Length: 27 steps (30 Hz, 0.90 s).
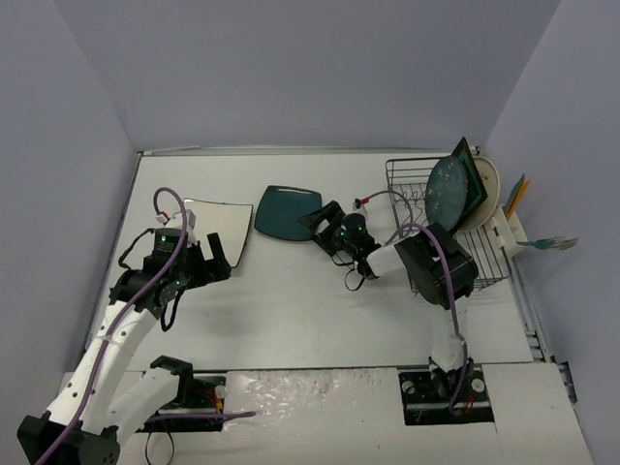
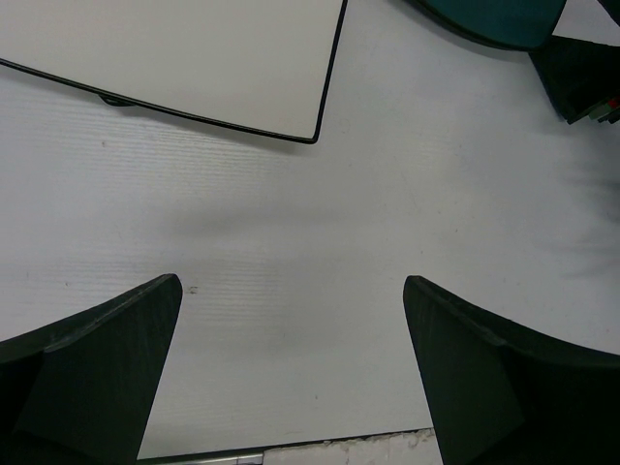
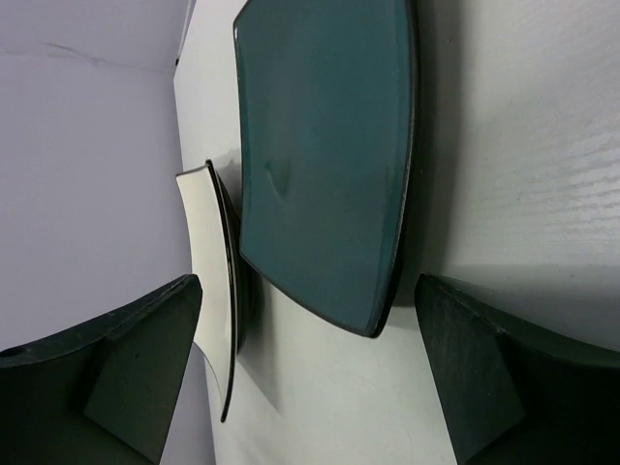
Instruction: Load the plates into the dish rack
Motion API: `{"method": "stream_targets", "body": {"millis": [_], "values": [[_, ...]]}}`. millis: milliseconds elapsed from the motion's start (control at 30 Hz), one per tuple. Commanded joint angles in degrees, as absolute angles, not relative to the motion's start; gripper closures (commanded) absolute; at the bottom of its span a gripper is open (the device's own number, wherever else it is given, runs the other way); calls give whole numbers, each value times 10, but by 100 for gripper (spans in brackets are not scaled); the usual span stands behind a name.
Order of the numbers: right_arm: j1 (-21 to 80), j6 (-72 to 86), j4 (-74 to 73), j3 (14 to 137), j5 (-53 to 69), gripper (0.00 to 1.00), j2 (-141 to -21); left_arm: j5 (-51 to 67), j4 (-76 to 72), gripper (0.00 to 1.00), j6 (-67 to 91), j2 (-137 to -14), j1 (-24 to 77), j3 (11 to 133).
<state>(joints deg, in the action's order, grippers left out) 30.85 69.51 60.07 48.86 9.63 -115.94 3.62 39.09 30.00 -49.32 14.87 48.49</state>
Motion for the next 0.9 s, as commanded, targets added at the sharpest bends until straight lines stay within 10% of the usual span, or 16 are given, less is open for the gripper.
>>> {"method": "stream_targets", "body": {"millis": [0, 467, 867], "values": [[313, 715, 584, 509, 42, 11, -1183, 38, 386, 3, 281, -490, 144, 527], [316, 744, 538, 536, 30, 27, -1238, 39, 397, 3, 267, -484, 136, 535], [309, 727, 562, 521, 36, 89, -1236, 42, 396, 3, 266, -477, 133, 525]]}}
